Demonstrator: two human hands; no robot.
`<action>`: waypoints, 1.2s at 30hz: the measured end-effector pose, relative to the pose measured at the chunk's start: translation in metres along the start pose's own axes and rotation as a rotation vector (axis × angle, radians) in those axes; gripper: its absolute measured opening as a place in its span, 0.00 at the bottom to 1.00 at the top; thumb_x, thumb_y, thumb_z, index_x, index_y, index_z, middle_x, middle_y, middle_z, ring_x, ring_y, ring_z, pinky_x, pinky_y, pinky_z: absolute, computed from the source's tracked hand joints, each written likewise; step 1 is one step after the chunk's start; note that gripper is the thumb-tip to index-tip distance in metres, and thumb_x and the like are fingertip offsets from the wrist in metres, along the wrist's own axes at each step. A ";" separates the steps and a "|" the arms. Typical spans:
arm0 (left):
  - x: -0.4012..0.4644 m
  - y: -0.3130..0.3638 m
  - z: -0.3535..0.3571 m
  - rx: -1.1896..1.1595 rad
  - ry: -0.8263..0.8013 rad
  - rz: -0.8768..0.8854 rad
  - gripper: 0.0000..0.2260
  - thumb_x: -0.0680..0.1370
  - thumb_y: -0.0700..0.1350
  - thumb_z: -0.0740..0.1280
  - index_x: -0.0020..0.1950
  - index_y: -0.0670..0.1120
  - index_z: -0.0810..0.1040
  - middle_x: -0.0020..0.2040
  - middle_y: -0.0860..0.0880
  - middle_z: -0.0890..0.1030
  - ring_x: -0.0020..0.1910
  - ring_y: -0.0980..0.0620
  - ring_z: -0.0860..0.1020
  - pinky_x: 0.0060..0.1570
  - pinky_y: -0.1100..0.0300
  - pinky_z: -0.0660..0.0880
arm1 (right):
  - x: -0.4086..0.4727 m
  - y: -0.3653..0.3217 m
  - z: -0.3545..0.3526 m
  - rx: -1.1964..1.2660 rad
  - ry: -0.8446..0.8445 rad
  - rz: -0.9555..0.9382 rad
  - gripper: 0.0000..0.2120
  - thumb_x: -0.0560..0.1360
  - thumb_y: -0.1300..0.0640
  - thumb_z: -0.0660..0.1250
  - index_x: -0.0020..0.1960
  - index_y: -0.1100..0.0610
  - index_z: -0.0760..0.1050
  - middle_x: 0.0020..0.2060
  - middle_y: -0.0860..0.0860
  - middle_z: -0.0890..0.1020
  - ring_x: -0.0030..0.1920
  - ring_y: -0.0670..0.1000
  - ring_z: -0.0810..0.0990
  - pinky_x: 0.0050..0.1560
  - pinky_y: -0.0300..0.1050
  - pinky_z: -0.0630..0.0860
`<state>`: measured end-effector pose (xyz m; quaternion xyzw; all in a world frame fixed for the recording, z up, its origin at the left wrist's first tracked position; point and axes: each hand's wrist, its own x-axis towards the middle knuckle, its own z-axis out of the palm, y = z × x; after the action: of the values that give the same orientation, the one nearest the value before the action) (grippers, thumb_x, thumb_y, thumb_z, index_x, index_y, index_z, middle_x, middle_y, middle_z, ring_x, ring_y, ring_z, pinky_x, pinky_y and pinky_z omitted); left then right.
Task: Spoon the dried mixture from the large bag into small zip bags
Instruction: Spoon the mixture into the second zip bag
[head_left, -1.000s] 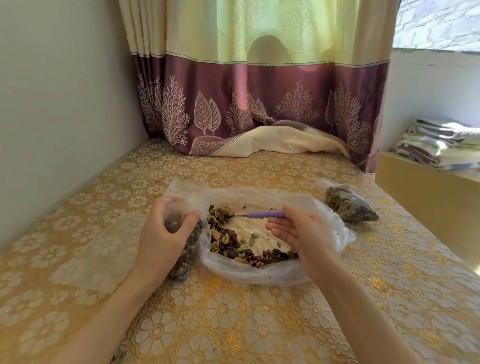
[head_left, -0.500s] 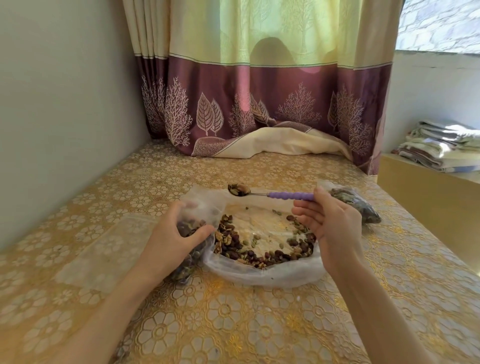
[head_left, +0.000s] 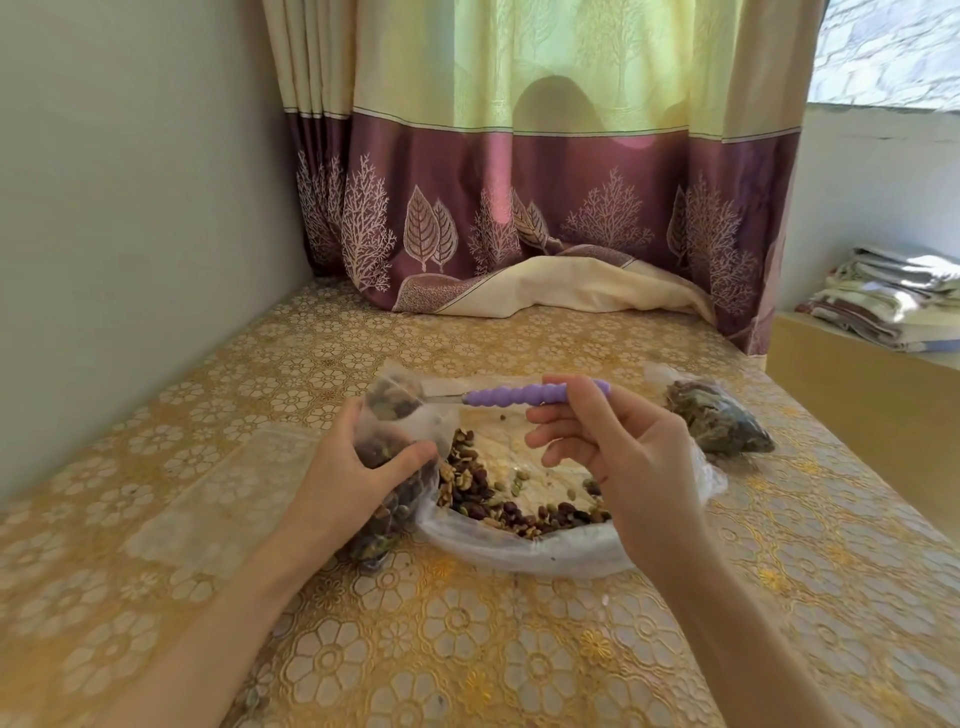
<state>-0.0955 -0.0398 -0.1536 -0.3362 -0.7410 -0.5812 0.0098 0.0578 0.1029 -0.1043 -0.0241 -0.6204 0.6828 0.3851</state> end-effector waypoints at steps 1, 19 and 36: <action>-0.001 0.001 0.000 -0.022 0.015 0.007 0.18 0.64 0.52 0.74 0.48 0.60 0.69 0.41 0.67 0.80 0.40 0.77 0.74 0.36 0.81 0.67 | 0.000 0.001 0.000 0.004 -0.025 -0.010 0.10 0.73 0.55 0.65 0.43 0.59 0.83 0.35 0.58 0.84 0.34 0.52 0.82 0.33 0.39 0.78; 0.000 -0.001 -0.006 -0.188 0.191 0.008 0.06 0.70 0.54 0.70 0.45 0.57 0.78 0.44 0.55 0.82 0.40 0.51 0.80 0.37 0.57 0.78 | 0.010 0.003 -0.023 0.099 0.259 0.027 0.14 0.79 0.56 0.62 0.40 0.56 0.82 0.34 0.53 0.83 0.33 0.48 0.79 0.34 0.37 0.76; 0.004 -0.006 -0.012 -0.153 0.254 0.026 0.05 0.72 0.54 0.68 0.44 0.54 0.78 0.42 0.60 0.81 0.39 0.64 0.78 0.41 0.61 0.71 | 0.016 0.030 -0.031 -0.317 0.196 0.168 0.12 0.80 0.60 0.61 0.41 0.59 0.80 0.32 0.52 0.81 0.32 0.48 0.78 0.31 0.38 0.75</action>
<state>-0.1056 -0.0489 -0.1533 -0.2695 -0.6828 -0.6737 0.0854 0.0477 0.1398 -0.1301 -0.2023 -0.6755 0.6006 0.3769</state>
